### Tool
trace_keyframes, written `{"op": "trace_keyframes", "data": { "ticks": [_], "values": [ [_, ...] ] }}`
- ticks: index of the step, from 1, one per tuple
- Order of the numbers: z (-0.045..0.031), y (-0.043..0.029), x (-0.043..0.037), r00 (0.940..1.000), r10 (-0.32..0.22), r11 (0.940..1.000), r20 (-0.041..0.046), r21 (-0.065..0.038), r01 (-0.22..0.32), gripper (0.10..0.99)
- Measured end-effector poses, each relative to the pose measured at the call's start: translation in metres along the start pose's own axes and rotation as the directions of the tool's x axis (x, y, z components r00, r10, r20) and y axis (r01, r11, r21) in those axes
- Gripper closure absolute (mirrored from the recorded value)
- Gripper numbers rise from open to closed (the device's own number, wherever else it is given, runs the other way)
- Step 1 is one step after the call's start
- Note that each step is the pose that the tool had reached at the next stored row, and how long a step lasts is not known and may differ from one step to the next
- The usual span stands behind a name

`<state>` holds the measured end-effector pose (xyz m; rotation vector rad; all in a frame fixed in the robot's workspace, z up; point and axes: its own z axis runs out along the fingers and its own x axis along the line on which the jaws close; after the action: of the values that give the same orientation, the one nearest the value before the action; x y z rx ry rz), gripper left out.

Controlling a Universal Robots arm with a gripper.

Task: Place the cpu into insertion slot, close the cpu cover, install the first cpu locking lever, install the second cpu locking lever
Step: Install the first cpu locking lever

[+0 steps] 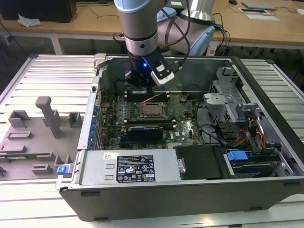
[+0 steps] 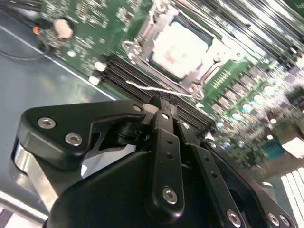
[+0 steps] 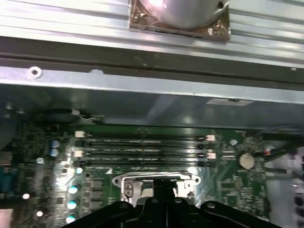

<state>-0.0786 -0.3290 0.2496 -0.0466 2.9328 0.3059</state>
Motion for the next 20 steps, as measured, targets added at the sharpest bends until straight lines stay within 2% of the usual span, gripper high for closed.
{"op": "trace_keyframes", "data": {
  "ticks": [2, 9, 14, 19, 20],
  "values": [
    [0.0016, -0.0003, 0.0011, 0.9998, -0.004, 1.0000, 0.0210, 0.000, 0.004, 0.980],
    [0.0082, 0.0002, 0.0024, 0.9968, 0.071, 0.9973, 0.0385, 0.016, -0.071, 0.980],
    [0.0111, 0.0050, 0.0027, 0.9950, 0.091, 0.9955, 0.0427, 0.024, -0.092, 0.980],
    [0.0114, 0.0051, 0.0027, 0.9948, 0.092, 0.9954, 0.0430, 0.025, -0.093, 0.980],
    [0.0133, 0.0046, 0.0031, 0.9948, 0.092, 0.9954, 0.0429, 0.025, -0.093, 0.980]
  ]
}}
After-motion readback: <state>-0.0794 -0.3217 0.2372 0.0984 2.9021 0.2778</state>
